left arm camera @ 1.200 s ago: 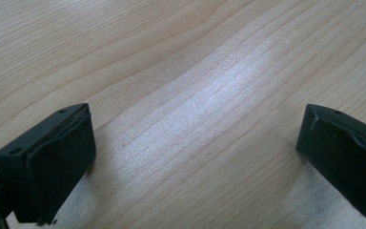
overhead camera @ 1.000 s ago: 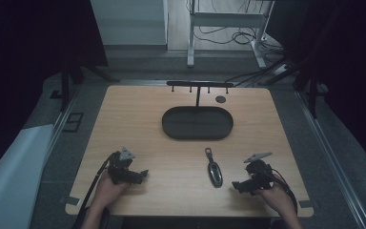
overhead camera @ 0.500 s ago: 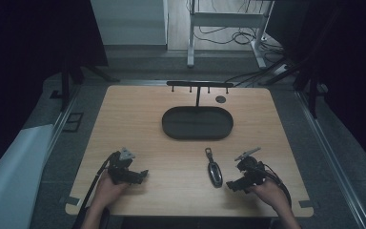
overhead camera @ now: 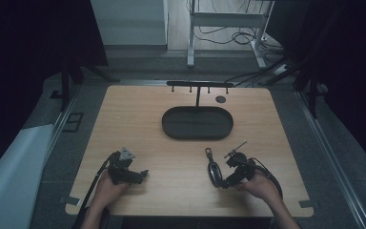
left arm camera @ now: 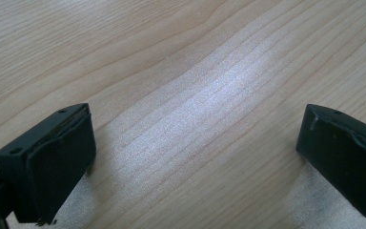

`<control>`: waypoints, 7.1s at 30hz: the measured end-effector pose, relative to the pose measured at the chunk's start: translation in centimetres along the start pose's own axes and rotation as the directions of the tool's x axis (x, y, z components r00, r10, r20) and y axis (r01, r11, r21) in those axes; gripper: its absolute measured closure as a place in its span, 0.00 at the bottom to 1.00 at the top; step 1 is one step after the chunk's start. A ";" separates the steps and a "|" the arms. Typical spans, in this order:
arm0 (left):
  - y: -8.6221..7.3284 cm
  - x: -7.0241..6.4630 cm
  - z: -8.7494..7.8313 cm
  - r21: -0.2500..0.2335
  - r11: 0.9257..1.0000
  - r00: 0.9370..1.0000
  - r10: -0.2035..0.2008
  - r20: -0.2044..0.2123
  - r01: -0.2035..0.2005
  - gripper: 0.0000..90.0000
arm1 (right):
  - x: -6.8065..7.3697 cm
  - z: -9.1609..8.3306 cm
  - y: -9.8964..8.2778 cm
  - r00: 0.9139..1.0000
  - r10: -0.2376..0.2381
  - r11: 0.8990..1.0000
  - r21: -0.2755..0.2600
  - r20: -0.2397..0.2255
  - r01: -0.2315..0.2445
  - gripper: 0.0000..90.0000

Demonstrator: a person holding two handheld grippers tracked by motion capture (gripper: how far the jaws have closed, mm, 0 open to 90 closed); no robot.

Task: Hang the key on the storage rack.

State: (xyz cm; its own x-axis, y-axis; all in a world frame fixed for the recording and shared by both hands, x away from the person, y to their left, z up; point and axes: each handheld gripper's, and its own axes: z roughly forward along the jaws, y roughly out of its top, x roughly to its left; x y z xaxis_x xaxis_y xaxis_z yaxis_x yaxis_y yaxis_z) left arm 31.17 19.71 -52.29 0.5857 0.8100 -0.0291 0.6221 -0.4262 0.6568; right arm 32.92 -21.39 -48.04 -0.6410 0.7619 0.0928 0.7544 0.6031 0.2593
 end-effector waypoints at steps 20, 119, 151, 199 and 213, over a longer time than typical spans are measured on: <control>0.0 0.0 0.0 0.000 1.000 1.000 -0.001 0.001 0.001 0.00 | 2.3 0.9 5.6 1.000 -0.014 0.994 0.110 0.006 0.013 0.15; 0.0 0.0 0.0 -0.001 1.000 1.000 -0.001 0.003 0.001 0.00 | -6.9 -14.8 14.4 0.995 0.079 0.996 0.027 0.056 -0.080 0.54; 0.0 0.0 0.0 -0.004 1.000 1.000 -0.001 -0.001 0.001 0.00 | -9.4 -19.0 20.0 0.978 0.168 0.985 -0.045 0.126 -0.164 0.54; 0.0 0.0 0.0 -0.001 1.000 1.000 -0.003 0.002 0.003 0.00 | -12.9 -16.6 20.7 0.937 0.263 0.964 -0.109 0.230 -0.244 0.54; 0.0 0.0 0.0 -0.004 1.000 1.000 -0.004 0.000 0.004 0.00 | -14.5 -12.3 18.5 0.939 0.268 0.963 -0.078 0.213 -0.257 0.54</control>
State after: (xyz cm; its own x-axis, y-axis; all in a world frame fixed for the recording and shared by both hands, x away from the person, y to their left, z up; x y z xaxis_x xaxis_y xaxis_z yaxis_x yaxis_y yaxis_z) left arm 31.18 19.70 -52.31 0.5835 0.8115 -0.0317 0.6221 -0.4217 0.6596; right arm 54.44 -24.13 -32.78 -0.3698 0.9278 -0.0485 0.8804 0.3666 0.3008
